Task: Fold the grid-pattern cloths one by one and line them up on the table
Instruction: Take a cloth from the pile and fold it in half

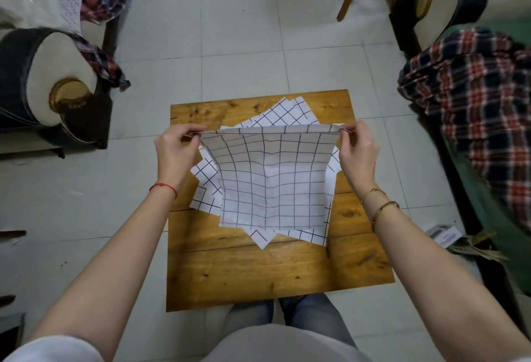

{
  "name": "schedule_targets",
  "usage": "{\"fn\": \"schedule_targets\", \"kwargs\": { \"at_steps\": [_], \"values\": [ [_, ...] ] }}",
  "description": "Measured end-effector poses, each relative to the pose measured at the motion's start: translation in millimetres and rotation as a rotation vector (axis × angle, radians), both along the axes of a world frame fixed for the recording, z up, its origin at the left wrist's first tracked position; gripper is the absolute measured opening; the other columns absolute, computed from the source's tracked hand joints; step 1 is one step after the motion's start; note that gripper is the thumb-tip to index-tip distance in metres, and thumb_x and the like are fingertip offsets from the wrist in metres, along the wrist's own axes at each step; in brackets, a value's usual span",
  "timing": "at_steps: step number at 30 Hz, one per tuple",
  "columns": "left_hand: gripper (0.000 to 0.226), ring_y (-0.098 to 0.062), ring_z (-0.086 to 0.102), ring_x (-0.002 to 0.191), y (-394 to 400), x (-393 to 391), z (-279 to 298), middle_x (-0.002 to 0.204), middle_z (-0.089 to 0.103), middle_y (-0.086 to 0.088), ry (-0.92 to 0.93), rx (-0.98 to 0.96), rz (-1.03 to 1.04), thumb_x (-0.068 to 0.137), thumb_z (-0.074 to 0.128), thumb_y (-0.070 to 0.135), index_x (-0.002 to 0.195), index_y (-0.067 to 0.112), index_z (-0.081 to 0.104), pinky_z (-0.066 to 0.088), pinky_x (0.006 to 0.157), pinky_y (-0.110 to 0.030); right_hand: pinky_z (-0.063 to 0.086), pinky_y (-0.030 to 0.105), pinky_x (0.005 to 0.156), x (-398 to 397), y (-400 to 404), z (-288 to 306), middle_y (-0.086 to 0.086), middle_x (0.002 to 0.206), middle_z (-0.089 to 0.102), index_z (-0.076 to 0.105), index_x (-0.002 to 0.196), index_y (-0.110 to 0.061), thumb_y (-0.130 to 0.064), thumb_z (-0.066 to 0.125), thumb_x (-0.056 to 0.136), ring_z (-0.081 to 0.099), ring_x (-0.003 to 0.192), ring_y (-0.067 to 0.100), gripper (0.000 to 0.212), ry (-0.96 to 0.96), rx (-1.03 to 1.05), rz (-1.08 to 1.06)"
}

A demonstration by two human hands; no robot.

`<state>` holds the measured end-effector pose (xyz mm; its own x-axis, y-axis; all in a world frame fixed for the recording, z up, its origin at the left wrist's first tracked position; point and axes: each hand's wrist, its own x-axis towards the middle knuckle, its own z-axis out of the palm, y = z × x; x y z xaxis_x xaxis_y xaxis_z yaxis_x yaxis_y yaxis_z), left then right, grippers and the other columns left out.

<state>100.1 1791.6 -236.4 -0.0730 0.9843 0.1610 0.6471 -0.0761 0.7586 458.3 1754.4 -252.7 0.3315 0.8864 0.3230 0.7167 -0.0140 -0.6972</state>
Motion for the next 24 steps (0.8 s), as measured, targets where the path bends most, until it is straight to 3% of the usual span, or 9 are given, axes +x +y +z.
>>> {"fn": "schedule_targets", "kwargs": {
  "at_steps": [3, 7, 12, 19, 24],
  "values": [
    [0.022, -0.010, 0.064, 0.090, -8, -4, -3, 0.097, 0.071, 0.002, 0.056, 0.022, -0.074, 0.086, 0.064, 0.001, 0.100, 0.014, 0.074, 0.052, 0.086, -0.021, 0.037, 0.014, 0.069, 4, -4, -1, 0.009, 0.086, 0.063, 0.060, 0.090, -0.003, -0.004, 0.054, 0.092, 0.052, 0.077, 0.013, 0.007, -0.014, -0.009, 0.009],
    [0.021, -0.014, 0.063, 0.092, -25, -10, -15, 0.094, 0.070, 0.005, 0.132, -0.036, -0.153, 0.085, 0.067, 0.001, 0.098, 0.015, 0.074, 0.053, 0.087, -0.029, 0.041, 0.018, 0.068, 10, -12, -2, 0.008, 0.083, 0.063, 0.060, 0.087, -0.003, -0.002, 0.055, 0.090, 0.054, 0.075, 0.014, 0.006, 0.000, -0.048, 0.049],
    [0.021, -0.006, 0.060, 0.086, -52, -17, -35, 0.090, 0.069, 0.007, 0.216, -0.160, -0.258, 0.083, 0.071, 0.003, 0.094, 0.021, 0.075, 0.054, 0.082, -0.025, 0.042, 0.009, 0.072, 14, -44, -24, 0.006, 0.085, 0.063, 0.059, 0.087, -0.006, -0.002, 0.055, 0.090, 0.057, 0.078, 0.015, 0.007, 0.030, -0.202, 0.121],
    [0.019, -0.005, 0.057, 0.090, -92, -10, -73, 0.089, 0.068, 0.009, 0.366, -0.348, -0.385, 0.085, 0.068, 0.006, 0.086, 0.024, 0.074, 0.050, 0.079, -0.023, 0.052, 0.025, 0.076, 14, -98, -66, 0.002, 0.087, 0.066, 0.063, 0.087, -0.013, -0.005, 0.057, 0.084, 0.062, 0.082, 0.014, 0.010, 0.119, -0.489, 0.115],
    [0.028, -0.009, 0.059, 0.092, -115, -8, -117, 0.090, 0.067, 0.007, 0.411, -0.532, -0.410, 0.083, 0.067, 0.006, 0.078, 0.034, 0.069, 0.054, 0.078, -0.031, 0.051, 0.031, 0.069, 12, -119, -98, 0.004, 0.079, 0.067, 0.062, 0.087, -0.014, -0.011, 0.053, 0.089, 0.063, 0.074, 0.019, 0.010, 0.208, -0.631, 0.038]
  ]
}}
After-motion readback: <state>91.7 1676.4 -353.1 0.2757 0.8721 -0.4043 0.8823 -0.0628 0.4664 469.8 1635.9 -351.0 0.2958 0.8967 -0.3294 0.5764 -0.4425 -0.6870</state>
